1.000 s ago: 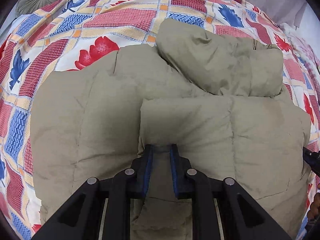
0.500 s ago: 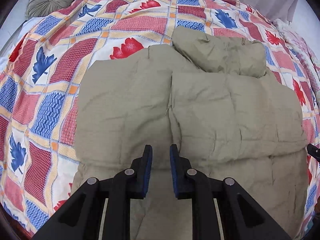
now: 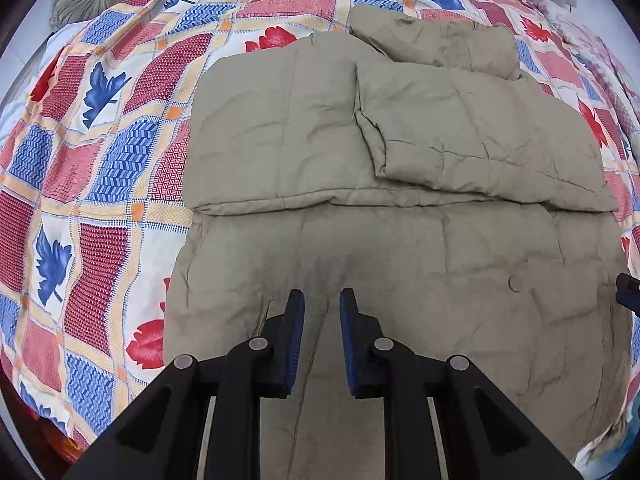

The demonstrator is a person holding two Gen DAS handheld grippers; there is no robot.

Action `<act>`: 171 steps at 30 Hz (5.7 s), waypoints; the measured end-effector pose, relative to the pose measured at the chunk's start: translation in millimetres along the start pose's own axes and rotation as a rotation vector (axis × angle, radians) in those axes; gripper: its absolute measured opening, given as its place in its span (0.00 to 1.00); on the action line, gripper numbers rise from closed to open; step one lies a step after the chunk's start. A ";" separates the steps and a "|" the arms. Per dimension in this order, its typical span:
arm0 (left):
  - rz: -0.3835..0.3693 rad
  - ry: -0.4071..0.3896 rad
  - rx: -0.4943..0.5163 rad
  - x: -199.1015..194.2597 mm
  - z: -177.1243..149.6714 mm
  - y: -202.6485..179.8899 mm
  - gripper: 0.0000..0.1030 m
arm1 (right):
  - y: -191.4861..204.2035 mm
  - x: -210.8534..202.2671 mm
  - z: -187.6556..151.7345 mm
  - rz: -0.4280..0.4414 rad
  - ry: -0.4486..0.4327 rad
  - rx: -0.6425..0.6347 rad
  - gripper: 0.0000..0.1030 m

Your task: Fold large clothes

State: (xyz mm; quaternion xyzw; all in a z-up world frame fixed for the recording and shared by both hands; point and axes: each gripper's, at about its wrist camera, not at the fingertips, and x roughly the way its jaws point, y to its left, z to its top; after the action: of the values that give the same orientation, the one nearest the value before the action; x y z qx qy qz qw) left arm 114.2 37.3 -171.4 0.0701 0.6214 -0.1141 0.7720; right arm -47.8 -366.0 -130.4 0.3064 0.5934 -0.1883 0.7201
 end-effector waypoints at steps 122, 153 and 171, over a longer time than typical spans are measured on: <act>-0.410 0.035 -0.242 -76.6 -69.6 87.8 0.14 | -52.9 -46.7 -101.4 0.370 0.058 0.252 0.12; -0.086 -0.240 -0.204 -13.4 141.8 98.3 1.00 | 90.4 19.1 151.3 0.160 -0.114 -0.025 0.12; -0.265 0.017 -0.255 72.7 128.2 123.7 0.36 | 32.8 -7.1 160.4 -0.059 -0.191 -0.097 0.87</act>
State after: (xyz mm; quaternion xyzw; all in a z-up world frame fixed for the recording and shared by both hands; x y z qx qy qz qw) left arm 282.3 118.0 -218.5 -0.1096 0.6413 -0.1344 0.7474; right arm 90.1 -449.0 -99.0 0.2341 0.5393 -0.2089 0.7814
